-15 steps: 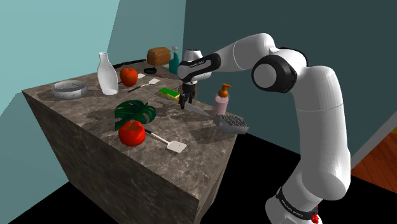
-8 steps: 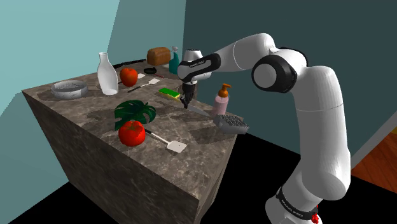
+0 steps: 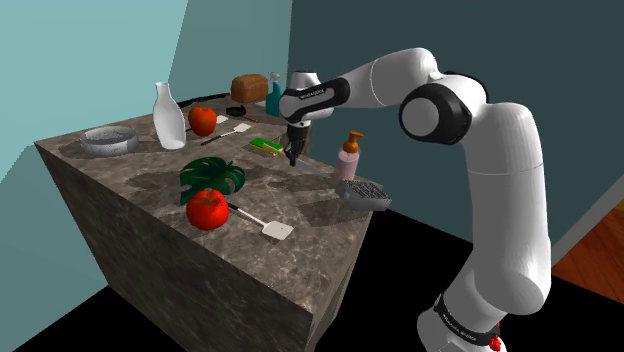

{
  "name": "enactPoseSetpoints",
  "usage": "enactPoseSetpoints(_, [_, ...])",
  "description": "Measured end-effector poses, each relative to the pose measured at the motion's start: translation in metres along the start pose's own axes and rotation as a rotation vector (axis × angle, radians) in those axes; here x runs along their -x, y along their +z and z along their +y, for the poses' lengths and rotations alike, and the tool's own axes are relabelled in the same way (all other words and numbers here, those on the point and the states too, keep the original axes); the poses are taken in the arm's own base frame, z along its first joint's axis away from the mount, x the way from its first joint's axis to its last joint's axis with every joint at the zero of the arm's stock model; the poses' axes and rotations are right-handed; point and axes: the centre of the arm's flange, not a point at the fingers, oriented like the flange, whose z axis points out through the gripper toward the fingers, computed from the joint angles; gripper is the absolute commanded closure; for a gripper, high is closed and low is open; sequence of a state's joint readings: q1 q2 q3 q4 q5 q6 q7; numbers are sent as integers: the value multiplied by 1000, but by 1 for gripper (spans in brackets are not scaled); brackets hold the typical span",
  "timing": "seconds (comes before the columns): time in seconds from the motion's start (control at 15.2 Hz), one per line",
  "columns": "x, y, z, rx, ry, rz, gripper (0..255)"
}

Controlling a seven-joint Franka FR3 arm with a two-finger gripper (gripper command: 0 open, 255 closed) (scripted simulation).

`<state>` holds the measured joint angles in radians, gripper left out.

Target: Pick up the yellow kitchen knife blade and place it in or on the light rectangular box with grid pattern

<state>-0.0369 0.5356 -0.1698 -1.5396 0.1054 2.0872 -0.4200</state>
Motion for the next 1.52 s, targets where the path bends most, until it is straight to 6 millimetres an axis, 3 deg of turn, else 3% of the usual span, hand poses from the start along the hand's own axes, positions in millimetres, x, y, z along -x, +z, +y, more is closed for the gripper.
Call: enactPoseSetpoints(1.52, [-3, -122, 0, 0, 0, 0, 255])
